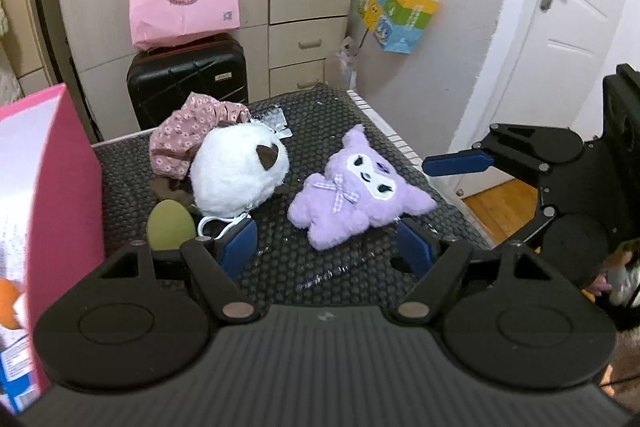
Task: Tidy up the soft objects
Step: 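Grasp the lavender bunny plush with the left gripper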
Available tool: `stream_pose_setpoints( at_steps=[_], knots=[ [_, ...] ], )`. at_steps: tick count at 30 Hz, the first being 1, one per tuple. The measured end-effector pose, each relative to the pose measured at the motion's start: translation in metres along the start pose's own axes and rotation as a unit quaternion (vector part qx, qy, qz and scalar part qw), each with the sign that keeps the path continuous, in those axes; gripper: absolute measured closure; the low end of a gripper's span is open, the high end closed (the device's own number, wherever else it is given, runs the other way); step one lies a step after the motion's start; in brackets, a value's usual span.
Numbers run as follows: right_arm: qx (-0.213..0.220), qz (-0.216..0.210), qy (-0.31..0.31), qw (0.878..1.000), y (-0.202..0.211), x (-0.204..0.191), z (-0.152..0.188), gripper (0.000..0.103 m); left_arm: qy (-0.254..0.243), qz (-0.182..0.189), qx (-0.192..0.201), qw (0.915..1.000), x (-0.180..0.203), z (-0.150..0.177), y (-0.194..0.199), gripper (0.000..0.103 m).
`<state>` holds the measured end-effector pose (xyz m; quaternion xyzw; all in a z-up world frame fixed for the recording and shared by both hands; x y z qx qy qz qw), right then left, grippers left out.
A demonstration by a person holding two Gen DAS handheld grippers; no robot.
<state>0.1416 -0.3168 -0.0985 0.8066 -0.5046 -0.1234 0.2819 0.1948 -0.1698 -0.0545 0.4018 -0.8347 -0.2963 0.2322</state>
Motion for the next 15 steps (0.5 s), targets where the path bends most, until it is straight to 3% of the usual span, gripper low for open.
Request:
stream_pose_setpoints(
  at_steps=[6,15],
  knots=[
    [-0.006,0.004,-0.013,1.0,-0.031,0.021,0.007,0.015,0.037,0.046,-0.002,0.9983,-0.001,0.0,-0.036,0.026],
    [0.007,-0.021,0.002,1.0,-0.052,0.023,0.011,0.015,0.053,0.012,0.003,0.9985,-0.003,0.004,-0.07,0.026]
  ],
)
Point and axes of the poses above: each gripper's, at about its wrist camera, not at the fingertips, and y roughly against the way its jaws point, x to its right, z to its underside, the point moved 1 cm from there along -y, roughly the way its jaws point, and after that the axes turned 4 degrees about y, right-handed, at the moved point
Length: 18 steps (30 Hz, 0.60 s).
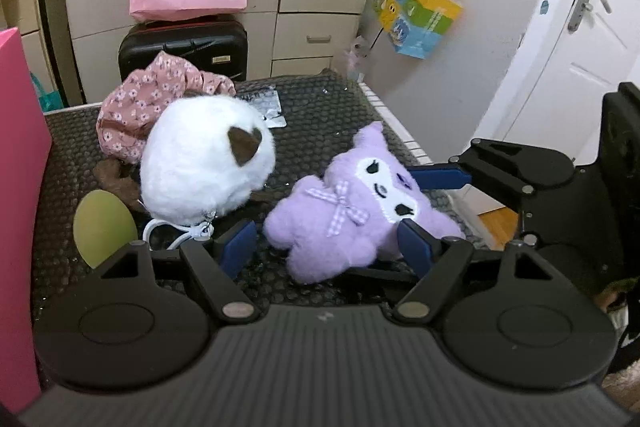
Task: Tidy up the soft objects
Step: 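Grasp the lavender bunny plush with the left gripper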
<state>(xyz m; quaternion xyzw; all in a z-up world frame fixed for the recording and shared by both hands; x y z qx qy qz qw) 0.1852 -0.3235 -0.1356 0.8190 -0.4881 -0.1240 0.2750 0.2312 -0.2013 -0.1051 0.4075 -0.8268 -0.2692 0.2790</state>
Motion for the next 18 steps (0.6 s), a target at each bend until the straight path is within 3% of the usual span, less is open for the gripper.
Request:
stream_pose_setpoints(
  at_steps=[6,9,18],
  knots=[
    [0.006,0.009,0.025,1.0,0.003,-0.009,-0.001,0.023,0.022,0.02,-0.013,0.9995,-0.004,0.002,-0.006,0.028],
    [0.002,0.025,0.029,0.999,0.006,-0.015,-0.002,0.028,0.016,0.016,-0.017,0.9996,-0.001,0.003,-0.003,0.034],
    [-0.001,0.029,0.004,1.0,0.025,-0.033,-0.006,0.028,0.02,0.035,-0.023,0.9989,0.005,0.012,0.02,0.036]
  ],
)
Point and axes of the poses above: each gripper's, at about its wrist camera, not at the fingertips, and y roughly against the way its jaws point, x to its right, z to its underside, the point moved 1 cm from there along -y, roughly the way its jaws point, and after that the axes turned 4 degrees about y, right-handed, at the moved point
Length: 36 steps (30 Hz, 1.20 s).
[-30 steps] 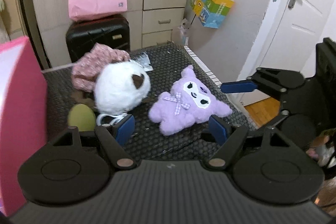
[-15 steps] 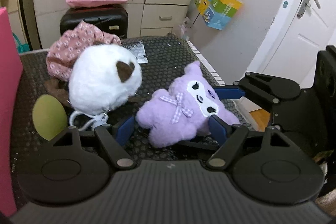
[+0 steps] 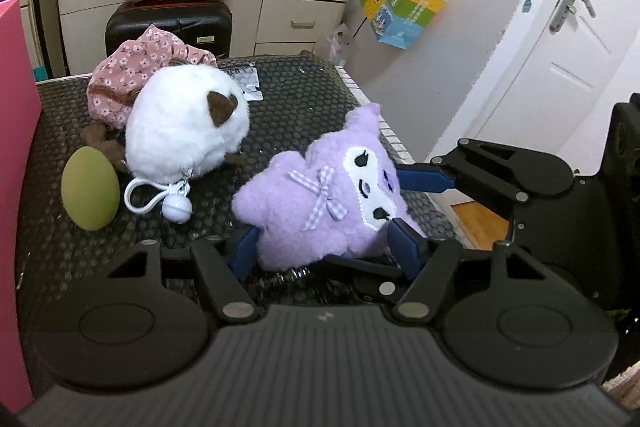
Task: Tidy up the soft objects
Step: 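Grasp the lavender bunny plush with the left gripper, then carry the bunny plush over the pink box and release it inside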
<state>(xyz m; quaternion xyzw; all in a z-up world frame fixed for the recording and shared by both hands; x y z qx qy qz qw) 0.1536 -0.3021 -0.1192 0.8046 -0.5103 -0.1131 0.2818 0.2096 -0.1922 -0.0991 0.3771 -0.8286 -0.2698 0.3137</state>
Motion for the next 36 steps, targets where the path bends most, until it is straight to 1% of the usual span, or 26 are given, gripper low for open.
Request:
stream_pose_setpoints(
  at_steps=[8,11,15,18,23,25,32,36],
  knots=[
    [-0.003,-0.002,-0.028,1.0,0.026,-0.024,-0.001,0.028,-0.008,0.019,-0.007,0.9998,0.005,0.012,0.033,0.036],
    [-0.021,0.006,-0.038,0.999,0.037,-0.036,-0.004,0.028,-0.016,0.027,-0.01,0.9995,0.008,0.019,0.049,0.035],
    [-0.02,0.018,-0.022,0.999,0.054,-0.06,-0.007,0.028,-0.023,0.032,-0.013,0.9991,0.011,0.03,0.069,0.035],
    [-0.023,0.019,-0.02,0.999,0.065,-0.076,-0.009,0.028,-0.024,0.035,-0.016,0.999,0.011,0.04,0.086,0.035],
    [-0.027,0.011,-0.018,0.999,0.085,-0.106,-0.013,0.028,-0.007,0.047,-0.028,0.9985,0.007,0.055,0.114,0.035],
    [-0.027,0.0,-0.012,1.0,0.093,-0.119,-0.016,0.028,-0.003,0.048,-0.031,0.9984,0.006,0.063,0.129,0.035],
    [-0.011,-0.035,0.012,0.999,0.117,-0.162,-0.033,0.028,0.007,0.046,-0.015,0.9988,-0.004,0.085,0.184,0.035],
    [0.0,-0.047,0.028,0.998,0.123,-0.184,-0.044,0.028,0.006,0.035,0.001,0.9994,-0.011,0.094,0.211,0.034]
  ],
)
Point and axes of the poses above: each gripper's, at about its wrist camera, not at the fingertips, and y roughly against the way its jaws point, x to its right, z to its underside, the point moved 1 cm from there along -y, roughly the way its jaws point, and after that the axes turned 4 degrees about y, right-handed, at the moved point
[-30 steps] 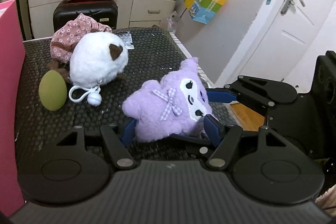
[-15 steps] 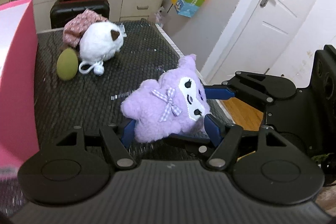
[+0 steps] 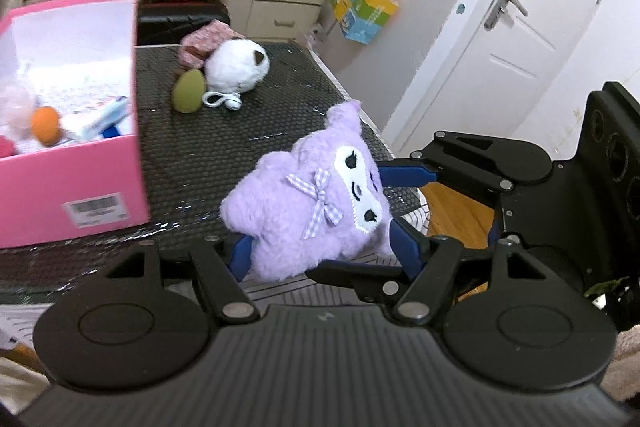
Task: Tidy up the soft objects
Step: 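Carry the bunny plush over the pink box and release it inside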
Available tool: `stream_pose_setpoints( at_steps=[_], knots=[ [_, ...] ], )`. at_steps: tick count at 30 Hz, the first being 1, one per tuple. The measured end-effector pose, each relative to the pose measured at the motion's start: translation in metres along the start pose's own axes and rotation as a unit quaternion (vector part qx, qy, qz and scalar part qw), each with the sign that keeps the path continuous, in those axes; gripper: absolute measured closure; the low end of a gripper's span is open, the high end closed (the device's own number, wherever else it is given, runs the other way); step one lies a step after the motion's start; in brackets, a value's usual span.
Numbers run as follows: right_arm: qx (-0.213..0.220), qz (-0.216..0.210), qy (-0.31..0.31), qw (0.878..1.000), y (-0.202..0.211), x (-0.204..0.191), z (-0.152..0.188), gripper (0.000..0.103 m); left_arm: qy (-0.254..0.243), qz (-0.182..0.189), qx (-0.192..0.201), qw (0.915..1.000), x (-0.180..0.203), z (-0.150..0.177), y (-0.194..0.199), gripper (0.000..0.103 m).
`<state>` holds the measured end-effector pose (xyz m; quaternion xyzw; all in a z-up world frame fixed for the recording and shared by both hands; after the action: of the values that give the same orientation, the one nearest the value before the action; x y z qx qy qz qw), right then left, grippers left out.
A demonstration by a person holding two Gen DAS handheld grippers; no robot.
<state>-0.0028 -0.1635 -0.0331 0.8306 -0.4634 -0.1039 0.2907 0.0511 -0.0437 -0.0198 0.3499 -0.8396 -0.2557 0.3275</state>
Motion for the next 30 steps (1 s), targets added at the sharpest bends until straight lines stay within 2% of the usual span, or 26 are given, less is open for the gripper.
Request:
stream_pose_setpoints(
  at_steps=[5,13,22,30],
  knots=[
    [0.013,-0.017,0.018,1.0,-0.004,-0.021,-0.016,0.028,-0.002,-0.023,0.019,0.9996,-0.009,0.004,0.027,0.035],
    [0.044,-0.025,0.033,0.998,-0.026,-0.031,-0.051,0.028,-0.001,-0.05,0.064,0.9966,-0.036,-0.014,0.052,0.036],
    [0.046,-0.031,0.047,0.997,-0.078,-0.008,-0.096,0.028,0.01,-0.082,0.093,0.9923,-0.083,-0.059,0.044,0.041],
    [0.031,-0.047,0.032,0.998,-0.144,0.033,-0.134,0.028,0.046,-0.099,0.095,0.9895,-0.138,-0.112,0.018,0.042]
  ],
)
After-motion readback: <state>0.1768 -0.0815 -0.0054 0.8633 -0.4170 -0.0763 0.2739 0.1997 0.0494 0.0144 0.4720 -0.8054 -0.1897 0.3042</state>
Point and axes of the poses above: each gripper's, at about its wrist camera, not at the fingertips, and y roughly against the way its jaws point, x to its right, z to its underside, the point moved 1 cm from there along -y, roughly the way its jaws point, and after that the axes turned 4 degrees about y, right-handed, at the moved point
